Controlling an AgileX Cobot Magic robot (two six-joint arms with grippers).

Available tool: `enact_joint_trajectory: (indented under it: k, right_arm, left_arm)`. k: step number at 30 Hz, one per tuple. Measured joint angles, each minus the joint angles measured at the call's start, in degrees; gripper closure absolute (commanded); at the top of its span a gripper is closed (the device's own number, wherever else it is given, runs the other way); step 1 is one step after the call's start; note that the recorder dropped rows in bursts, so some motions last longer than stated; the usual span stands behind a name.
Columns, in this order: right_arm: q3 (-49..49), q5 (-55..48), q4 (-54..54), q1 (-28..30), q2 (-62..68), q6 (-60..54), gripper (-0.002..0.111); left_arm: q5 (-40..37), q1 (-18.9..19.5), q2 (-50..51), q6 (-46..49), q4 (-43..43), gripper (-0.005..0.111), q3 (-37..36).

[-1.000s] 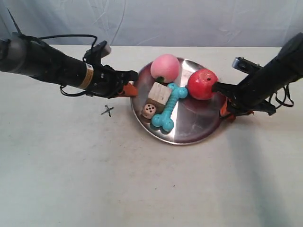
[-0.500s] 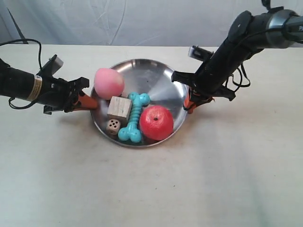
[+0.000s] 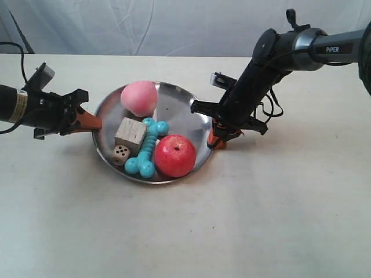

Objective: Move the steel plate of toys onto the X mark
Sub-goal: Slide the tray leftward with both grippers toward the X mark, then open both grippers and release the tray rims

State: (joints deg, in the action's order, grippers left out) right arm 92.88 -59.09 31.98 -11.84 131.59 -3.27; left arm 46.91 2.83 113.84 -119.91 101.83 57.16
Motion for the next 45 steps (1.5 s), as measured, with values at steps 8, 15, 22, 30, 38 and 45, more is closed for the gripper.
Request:
enact_joint_trajectory:
  k: [8, 15, 22, 30, 38, 45]
  right_arm:
    - [4.1, -1.4, 2.1, -1.2, 0.8, 0.0, 0.108]
    - [8.7, -3.3, 1.8, -3.5, 4.1, 1.2, 0.108]
    - [11.2, -4.2, 1.2, -5.5, 6.2, 2.8, 0.108]
    - [11.3, -1.9, 1.2, -6.3, 6.3, 3.3, 0.108]
    - [11.3, -0.5, 1.7, -7.1, 6.4, 2.9, 0.108]
    - [11.3, 0.4, 1.7, -7.3, 6.4, 2.9, 0.108]
  left_arm:
    - [0.9, 5.3, -0.1, 0.4, 0.0, 0.107, -4.2]
    - [0.0, 7.9, -0.1, 2.2, 0.0, 0.107, -6.1]
    - [-3.4, 8.5, -0.1, 4.7, -0.6, 0.107, -7.9]
    - [-5.3, 8.5, -0.1, 7.7, -1.0, 0.077, -8.7]
    - [-4.7, 8.5, -0.6, 8.6, -1.4, 0.052, -8.7]
    - [-4.4, 8.5, -1.0, 8.8, -1.6, 0.05, -8.7]
